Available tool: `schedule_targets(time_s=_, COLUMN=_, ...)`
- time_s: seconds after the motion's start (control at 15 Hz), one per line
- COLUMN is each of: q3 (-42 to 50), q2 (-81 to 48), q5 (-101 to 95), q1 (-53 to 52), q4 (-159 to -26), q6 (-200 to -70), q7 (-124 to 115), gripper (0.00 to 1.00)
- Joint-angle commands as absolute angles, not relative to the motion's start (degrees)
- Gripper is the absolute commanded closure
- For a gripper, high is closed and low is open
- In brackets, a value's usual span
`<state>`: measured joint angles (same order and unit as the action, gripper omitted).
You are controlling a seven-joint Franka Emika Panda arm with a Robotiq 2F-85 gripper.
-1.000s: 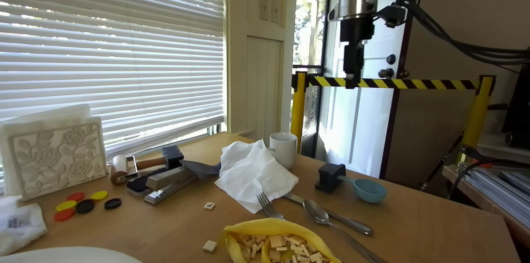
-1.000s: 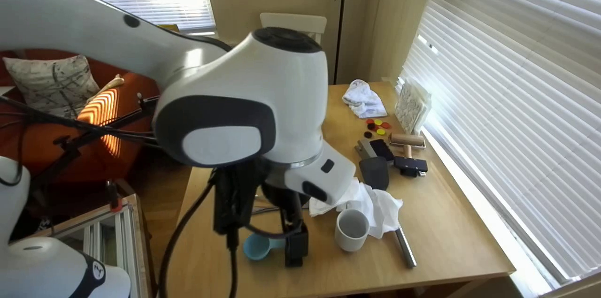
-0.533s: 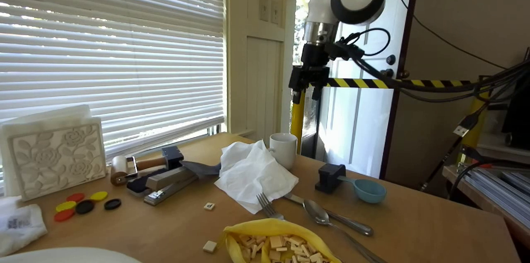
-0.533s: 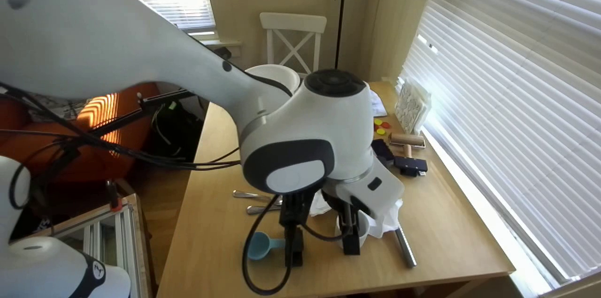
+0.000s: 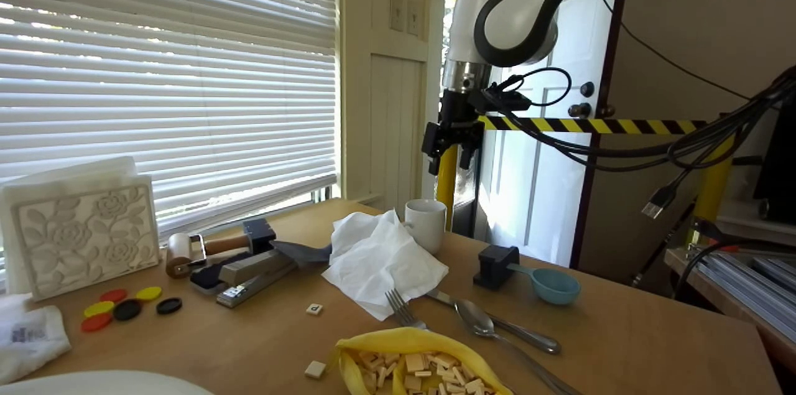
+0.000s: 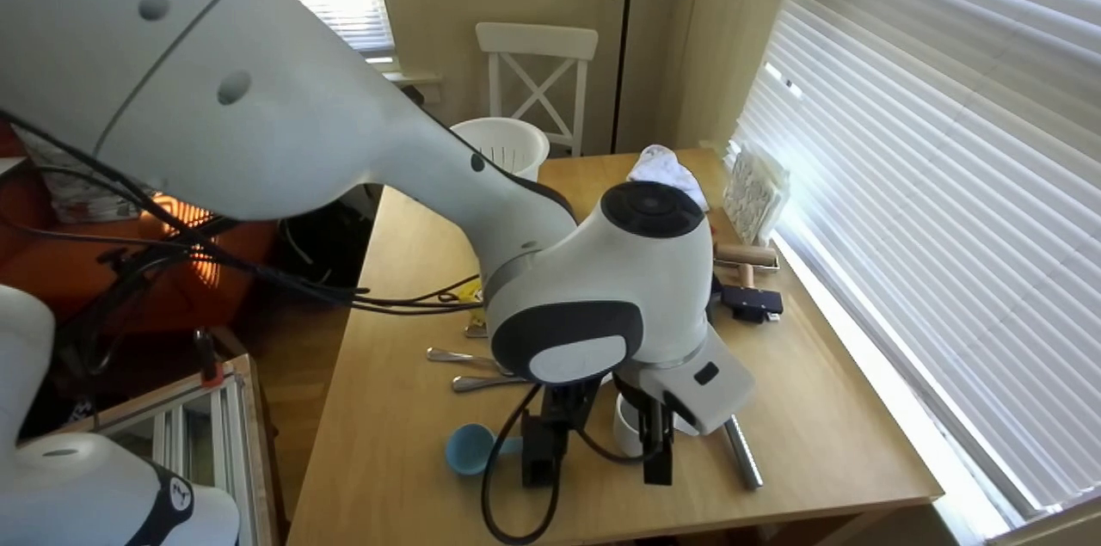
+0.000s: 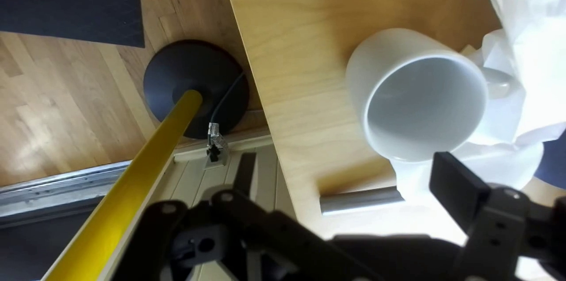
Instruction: Move the white mug forwards.
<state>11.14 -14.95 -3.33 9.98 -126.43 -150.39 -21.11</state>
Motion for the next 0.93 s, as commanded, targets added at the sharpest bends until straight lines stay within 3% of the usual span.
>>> schedule_targets(time_s=0.0, q3=10.37, q2=-15.86, q5=2.96, q1=10.64, q4=-125.93, q6=-150.68, q7=-18.00, gripper=0.00)
schedule_targets(time_s=0.8, q3=9.56, q2=-23.31, q5=10.81, q1=10.72, q4=-123.62, q6=-153.49, q7=-15.08, gripper=0.00)
schedule_targets(time_s=0.87, q3=9.40, q2=-23.86, q5=11.06, q1=10.77, q4=-123.46, q6=-154.24, q7=-15.08, gripper=0.04)
